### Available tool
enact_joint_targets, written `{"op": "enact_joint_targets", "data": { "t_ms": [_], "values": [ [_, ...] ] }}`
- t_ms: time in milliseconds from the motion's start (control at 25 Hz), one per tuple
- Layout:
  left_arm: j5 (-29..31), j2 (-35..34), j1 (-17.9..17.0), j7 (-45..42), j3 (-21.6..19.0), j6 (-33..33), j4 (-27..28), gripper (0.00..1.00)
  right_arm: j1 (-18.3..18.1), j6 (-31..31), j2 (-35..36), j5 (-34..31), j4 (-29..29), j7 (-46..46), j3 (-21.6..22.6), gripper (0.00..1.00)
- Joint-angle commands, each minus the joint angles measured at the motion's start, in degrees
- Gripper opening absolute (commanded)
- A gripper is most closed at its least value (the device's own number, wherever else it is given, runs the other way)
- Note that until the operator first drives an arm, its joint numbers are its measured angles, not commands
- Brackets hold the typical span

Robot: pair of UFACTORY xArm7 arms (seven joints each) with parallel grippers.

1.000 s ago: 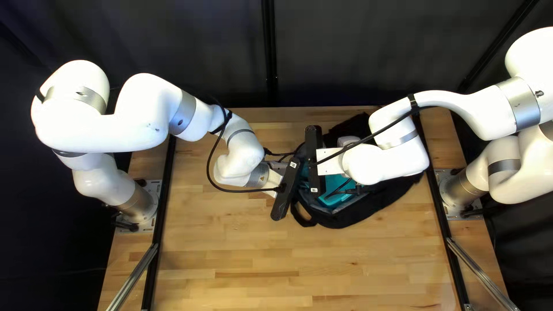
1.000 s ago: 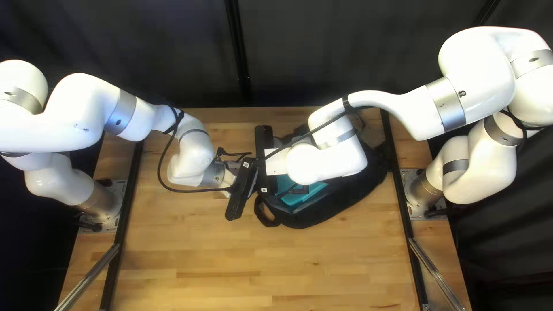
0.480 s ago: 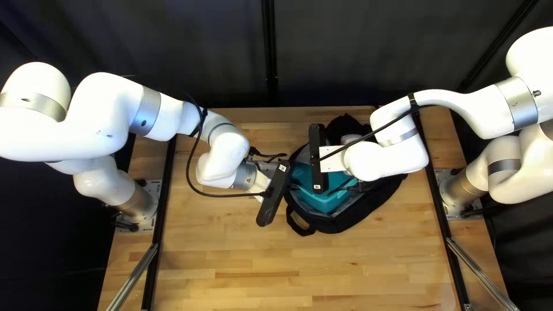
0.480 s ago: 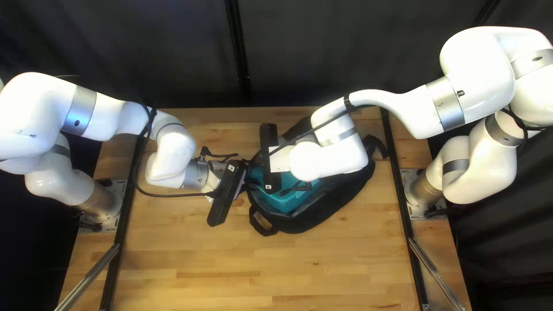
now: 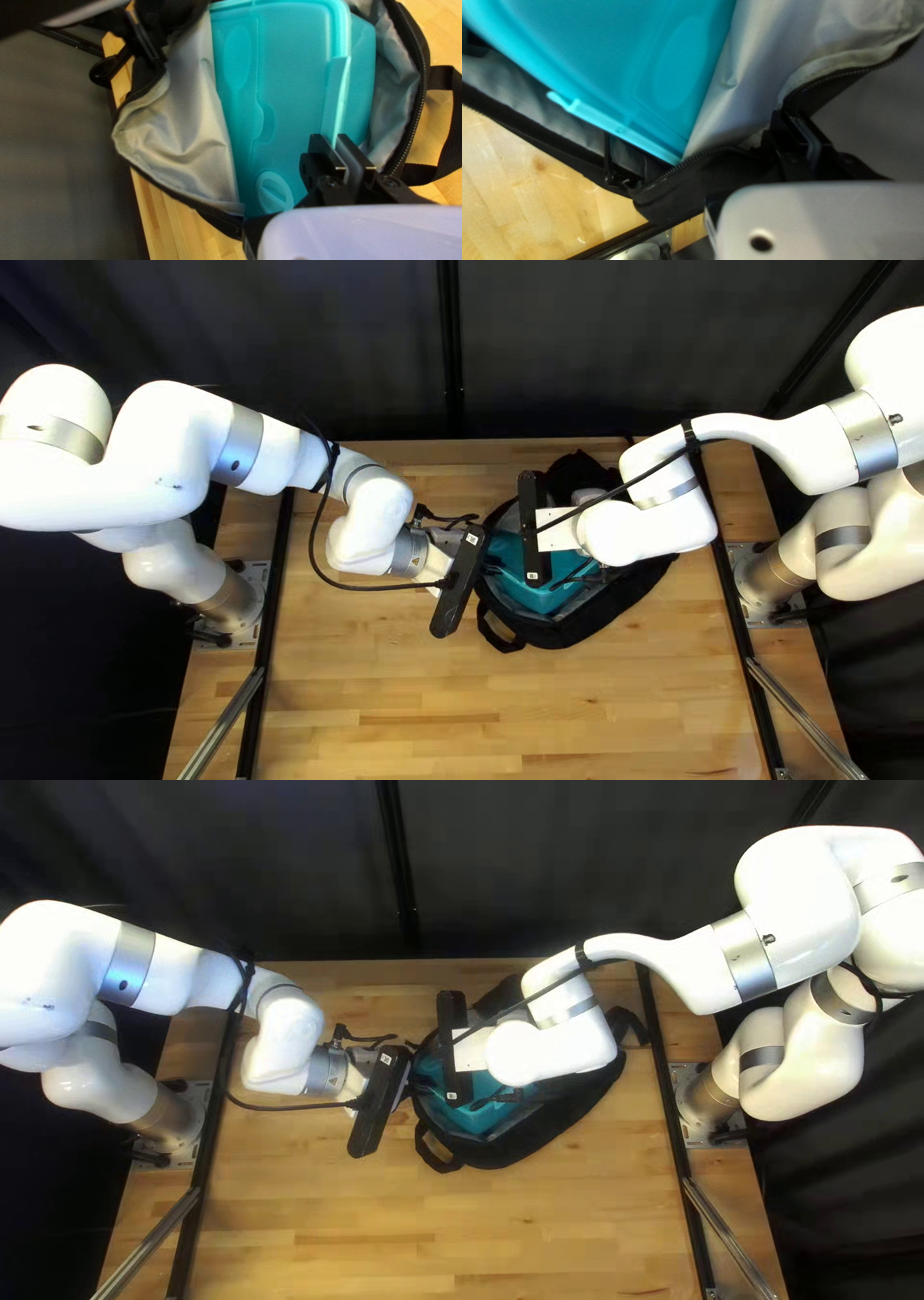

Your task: Remove a lunch box from a kids backpack

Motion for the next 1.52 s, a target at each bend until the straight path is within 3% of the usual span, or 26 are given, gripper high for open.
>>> {"op": "enact_joint_targets", "data": {
  "t_ms": [40, 640, 920, 1440, 1520],
  "values": [
    [-3.4, -0.8, 0.0, 2.1, -0.3, 1.2, -0.7, 0.00, 0.0, -0.4, 0.6, -0.2, 0.1, 0.1, 0.0, 0.00],
    [-12.4, -4.5, 0.1, 8.2, -1.0, 1.9, -2.9, 0.00, 0.1, -0.4, 0.0, 0.3, -0.4, 0.1, 0.1, 0.00],
    [-13.4, -5.6, 0.0, 7.9, -1.1, 2.2, -3.9, 0.00, 0.2, 0.0, -1.3, 0.9, -1.2, -0.2, 0.1, 0.00],
    [-29.1, -12.7, 0.3, 23.3, -2.0, 0.3, -7.7, 0.00, 0.3, 0.0, -1.6, 1.1, -1.9, 0.2, 0.2, 0.00],
    [-29.2, -12.9, 0.2, 23.5, -2.0, 0.3, -7.8, 0.00, 0.3, 0.1, -2.0, 1.3, -2.2, 0.1, 0.2, 0.00]
  ]
}}
